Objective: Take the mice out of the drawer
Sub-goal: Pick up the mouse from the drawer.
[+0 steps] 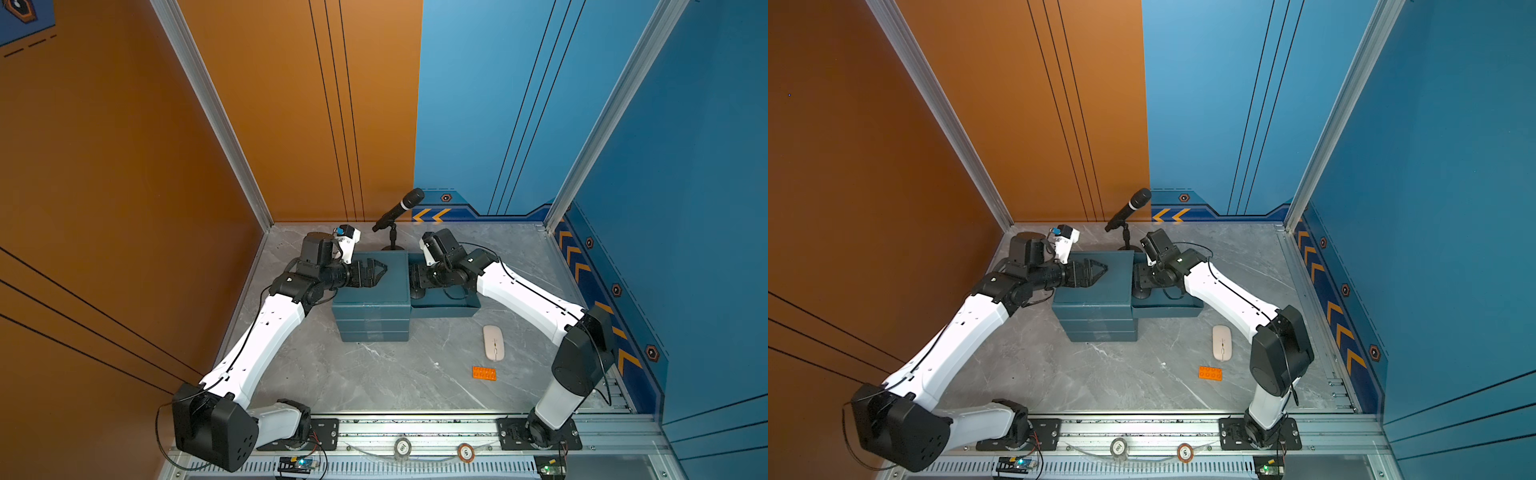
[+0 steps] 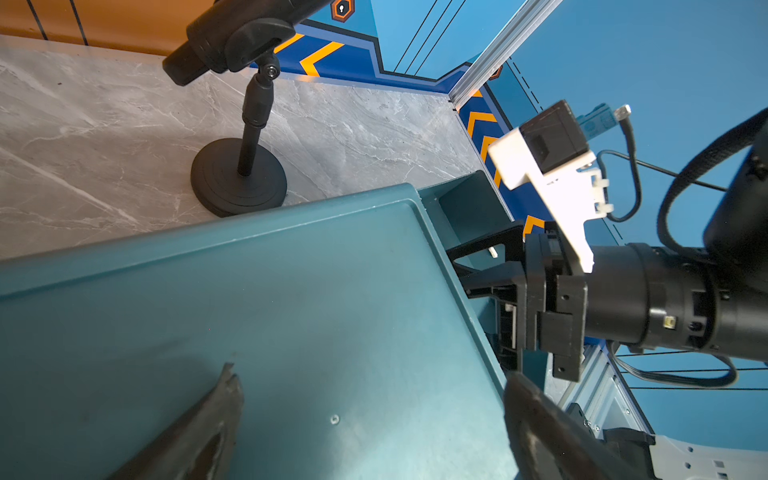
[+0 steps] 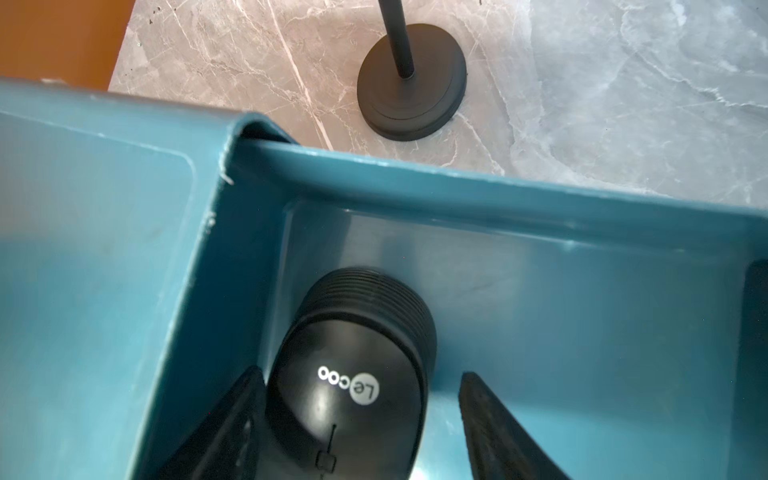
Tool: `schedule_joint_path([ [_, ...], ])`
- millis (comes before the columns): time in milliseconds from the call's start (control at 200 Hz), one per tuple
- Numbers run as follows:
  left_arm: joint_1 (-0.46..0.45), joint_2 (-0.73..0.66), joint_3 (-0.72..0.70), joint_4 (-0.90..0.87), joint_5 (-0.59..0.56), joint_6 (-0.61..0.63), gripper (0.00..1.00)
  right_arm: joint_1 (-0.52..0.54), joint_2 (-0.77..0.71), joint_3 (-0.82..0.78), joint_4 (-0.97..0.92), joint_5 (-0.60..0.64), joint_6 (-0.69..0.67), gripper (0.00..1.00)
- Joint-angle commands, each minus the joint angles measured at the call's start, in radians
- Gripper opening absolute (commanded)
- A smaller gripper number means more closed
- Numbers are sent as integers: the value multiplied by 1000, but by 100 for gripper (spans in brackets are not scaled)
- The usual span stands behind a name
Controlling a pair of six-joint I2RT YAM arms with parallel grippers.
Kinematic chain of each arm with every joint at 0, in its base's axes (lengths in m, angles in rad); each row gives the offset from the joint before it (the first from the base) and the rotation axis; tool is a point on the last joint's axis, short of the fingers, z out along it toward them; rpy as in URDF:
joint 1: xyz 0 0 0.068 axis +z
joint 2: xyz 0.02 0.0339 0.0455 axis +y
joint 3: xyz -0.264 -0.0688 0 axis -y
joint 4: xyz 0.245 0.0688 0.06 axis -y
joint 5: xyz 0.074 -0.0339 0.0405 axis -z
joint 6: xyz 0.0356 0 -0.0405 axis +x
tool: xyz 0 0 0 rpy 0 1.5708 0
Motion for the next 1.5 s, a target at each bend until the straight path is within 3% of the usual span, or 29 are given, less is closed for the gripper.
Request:
schedule_joint_path([
  [0, 9, -21, 30, -16, -16, 14, 98, 2, 17, -13, -54, 85, 0, 65],
  [300, 9, -21, 30, -16, -17, 15, 98, -16, -18, -11, -87, 192, 20, 64],
  [541, 10, -11, 30, -16, -13, 11, 98, -59, -94, -51, 12, 28, 123, 68],
  [876, 10, -9, 30, -16, -11, 8, 98, -53, -91, -80, -10, 5, 227, 72],
  [1171, 11, -13, 32, -15, -11, 5, 98, -15, -49, -84, 18, 55, 298, 75],
  [1492, 8, -16, 31, -16, -10, 5, 98, 2, -3, -54, -33, 143, 317, 70],
])
